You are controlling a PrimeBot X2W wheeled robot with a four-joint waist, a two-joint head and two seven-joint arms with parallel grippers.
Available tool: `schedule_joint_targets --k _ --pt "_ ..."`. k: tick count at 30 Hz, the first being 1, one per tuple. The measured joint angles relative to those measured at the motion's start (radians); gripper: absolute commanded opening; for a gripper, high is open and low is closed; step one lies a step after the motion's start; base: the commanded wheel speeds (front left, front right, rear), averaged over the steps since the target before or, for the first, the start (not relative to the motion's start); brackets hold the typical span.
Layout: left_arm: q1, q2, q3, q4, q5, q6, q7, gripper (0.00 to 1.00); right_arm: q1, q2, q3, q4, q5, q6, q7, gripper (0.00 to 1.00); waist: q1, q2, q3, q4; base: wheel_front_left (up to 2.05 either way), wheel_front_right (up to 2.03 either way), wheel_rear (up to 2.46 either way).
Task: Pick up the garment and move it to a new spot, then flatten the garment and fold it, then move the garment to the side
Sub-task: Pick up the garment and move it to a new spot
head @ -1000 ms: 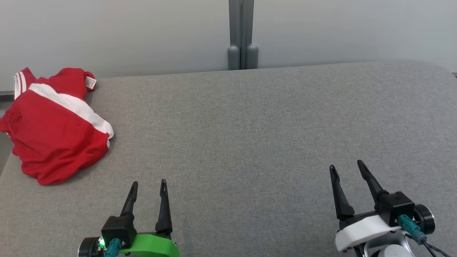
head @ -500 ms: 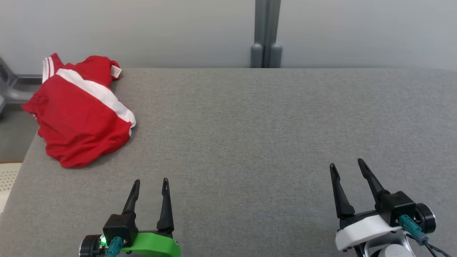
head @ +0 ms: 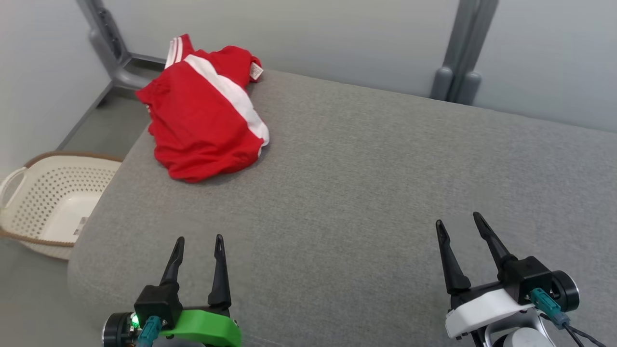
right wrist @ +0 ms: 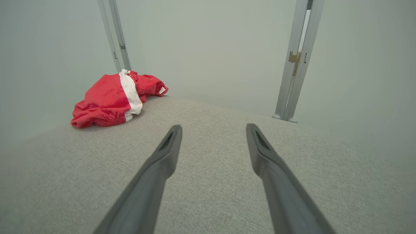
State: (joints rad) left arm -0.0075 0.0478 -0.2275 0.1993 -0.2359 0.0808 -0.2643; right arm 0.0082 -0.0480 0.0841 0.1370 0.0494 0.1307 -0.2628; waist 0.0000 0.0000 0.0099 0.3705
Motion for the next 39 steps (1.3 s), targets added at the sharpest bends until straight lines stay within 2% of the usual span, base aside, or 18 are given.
schedule_joint_targets --k 9,17,21,24,29,32,37,39 --pt "0.002 0.000 0.003 -0.012 -0.002 0.003 0.000 1.00 -0.013 0.000 0.016 0.003 -0.001 0.000 0.000 1.00 0.0000 0.0000 0.008 0.109 0.00 0.00 0.00" --pt "-0.004 0.000 0.021 -0.025 0.000 0.005 0.000 1.00 -0.022 0.000 0.018 0.005 -0.010 0.000 0.000 1.00 0.0000 0.0000 0.033 0.094 0.00 0.00 0.00" --pt "-0.071 0.002 0.062 -0.040 0.009 -0.028 0.000 1.00 -0.038 0.000 0.007 0.001 -0.022 0.000 0.000 1.00 0.0000 0.0000 0.054 0.074 0.00 0.00 0.00" --pt "-0.161 0.046 0.077 -0.046 0.025 -0.082 0.000 1.00 -0.042 0.000 -0.005 -0.003 -0.028 0.000 0.000 1.00 0.0000 0.0000 0.071 0.059 0.00 0.00 0.00" --pt "-0.385 0.176 0.110 -0.022 0.061 -0.145 0.012 1.00 -0.079 0.001 0.006 -0.011 -0.055 0.000 0.000 1.00 0.0000 0.0000 0.112 0.036 0.00 0.00 0.00" --pt "-0.529 0.219 0.117 0.007 0.016 -0.182 0.072 1.00 -0.109 0.000 0.003 -0.014 -0.069 0.000 0.000 1.00 0.0000 0.0000 0.142 0.016 0.00 0.00 0.00" --pt "-0.718 0.313 0.102 0.112 -0.051 -0.204 0.189 1.00 -0.163 0.000 0.015 -0.020 -0.091 0.000 0.000 1.00 0.0000 0.0000 0.202 -0.022 0.00 0.00 0.00" --pt "-0.774 0.356 0.063 0.174 -0.066 -0.206 0.258 1.00 -0.184 0.000 0.021 -0.020 -0.101 0.000 0.000 1.00 0.0000 0.0000 0.232 -0.040 0.00 0.00 0.00"
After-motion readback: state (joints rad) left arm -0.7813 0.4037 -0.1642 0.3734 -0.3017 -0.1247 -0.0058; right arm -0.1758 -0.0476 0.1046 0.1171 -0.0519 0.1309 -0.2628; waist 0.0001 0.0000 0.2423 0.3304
